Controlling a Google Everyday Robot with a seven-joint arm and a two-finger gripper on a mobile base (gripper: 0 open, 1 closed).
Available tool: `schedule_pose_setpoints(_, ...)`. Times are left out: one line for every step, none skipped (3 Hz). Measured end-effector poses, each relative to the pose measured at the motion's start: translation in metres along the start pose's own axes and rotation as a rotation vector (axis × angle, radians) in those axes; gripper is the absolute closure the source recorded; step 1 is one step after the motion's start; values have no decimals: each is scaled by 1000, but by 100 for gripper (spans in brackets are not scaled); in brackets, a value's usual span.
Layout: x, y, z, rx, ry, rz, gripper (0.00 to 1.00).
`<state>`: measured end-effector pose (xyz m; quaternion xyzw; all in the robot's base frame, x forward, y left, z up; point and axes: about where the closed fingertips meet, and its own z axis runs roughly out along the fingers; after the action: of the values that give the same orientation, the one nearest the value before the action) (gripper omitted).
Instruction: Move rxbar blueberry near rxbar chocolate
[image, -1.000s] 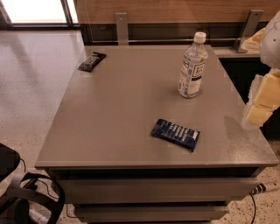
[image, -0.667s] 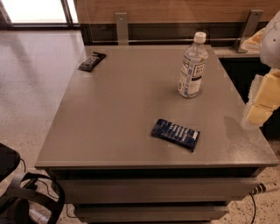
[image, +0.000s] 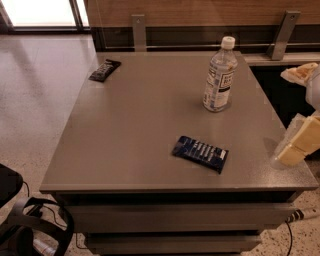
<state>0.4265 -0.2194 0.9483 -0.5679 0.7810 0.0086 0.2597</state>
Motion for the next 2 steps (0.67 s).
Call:
schedule_pose_setpoints(13,-1,31,41,-173,60,0)
schedule_pose_setpoints(10,-12,58,65,-345,109,0)
